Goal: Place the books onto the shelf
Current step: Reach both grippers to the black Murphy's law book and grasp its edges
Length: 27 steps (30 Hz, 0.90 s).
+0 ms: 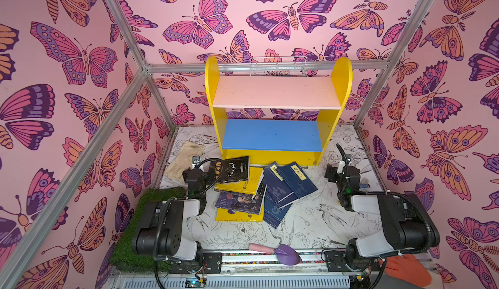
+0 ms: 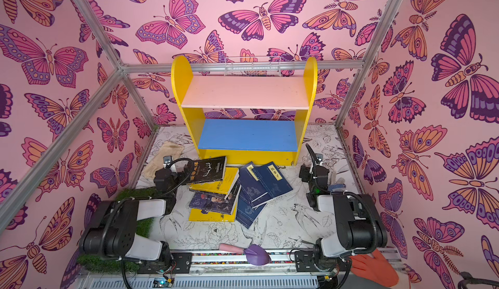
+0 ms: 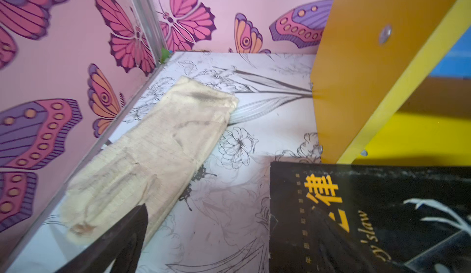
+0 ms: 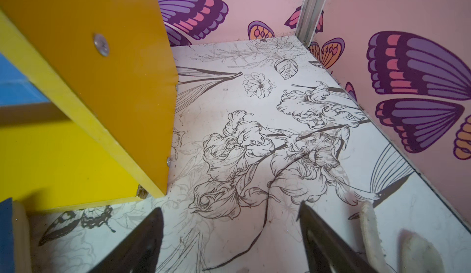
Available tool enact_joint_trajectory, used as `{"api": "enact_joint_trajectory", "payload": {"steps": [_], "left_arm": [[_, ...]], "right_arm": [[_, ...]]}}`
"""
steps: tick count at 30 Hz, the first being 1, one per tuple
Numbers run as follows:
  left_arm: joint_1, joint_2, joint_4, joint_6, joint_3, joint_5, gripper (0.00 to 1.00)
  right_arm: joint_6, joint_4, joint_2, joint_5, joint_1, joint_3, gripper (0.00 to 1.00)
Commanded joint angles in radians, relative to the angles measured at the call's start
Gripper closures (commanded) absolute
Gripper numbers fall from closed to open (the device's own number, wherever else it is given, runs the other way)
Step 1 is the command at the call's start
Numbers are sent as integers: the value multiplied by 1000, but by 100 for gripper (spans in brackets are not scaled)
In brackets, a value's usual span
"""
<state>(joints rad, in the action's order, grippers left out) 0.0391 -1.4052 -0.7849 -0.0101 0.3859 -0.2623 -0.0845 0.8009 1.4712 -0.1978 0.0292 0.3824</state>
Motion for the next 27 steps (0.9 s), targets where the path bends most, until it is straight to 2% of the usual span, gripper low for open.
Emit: {"api": "enact_joint_trajectory", "payload": {"steps": [1,3,4,5,6,7,9,10,12,14,17,21,23,27], "left_arm": [[30,88,109,-33,19,-194,1],[62,165,130,-107,8,-363,1],[68,217,200,-175,15,-405,1],[69,259,296,-252,35,-419,1],[68,296,466,-364,73,-434,1],[69,316,590,-440,104,-439,1],[71,318,704,-527,130,-418,1],[71,311,749,-549,135,-388,1],[74,300,804,-559,150,-328,1],[73,290,901,-625,192,-276,1],[62,240,981,-657,258,-101,1],[49,113,1034,-722,338,95,1],[38,52,1034,-729,362,162,1],[-6,-24,1008,-745,380,294,0]], "right_arm": [[-9,-55,-88,-120,22,-2,24],[-35,-131,-141,-205,42,4,25],[-53,-193,-175,-245,58,15,27],[-66,-244,-204,-278,77,30,28],[-78,-301,-231,-318,107,46,29],[-86,-343,-255,-344,139,63,31],[-44,-433,-300,-427,254,99,35],[-19,-482,-318,-469,328,119,35],[-49,-594,-353,-479,442,161,34],[-112,-688,-370,-416,546,205,32],[-158,-764,-310,-315,698,295,31],[-87,-863,-114,-147,862,504,28],[-51,-903,-26,-91,909,589,26],[-28,-951,91,41,917,708,25]]}}
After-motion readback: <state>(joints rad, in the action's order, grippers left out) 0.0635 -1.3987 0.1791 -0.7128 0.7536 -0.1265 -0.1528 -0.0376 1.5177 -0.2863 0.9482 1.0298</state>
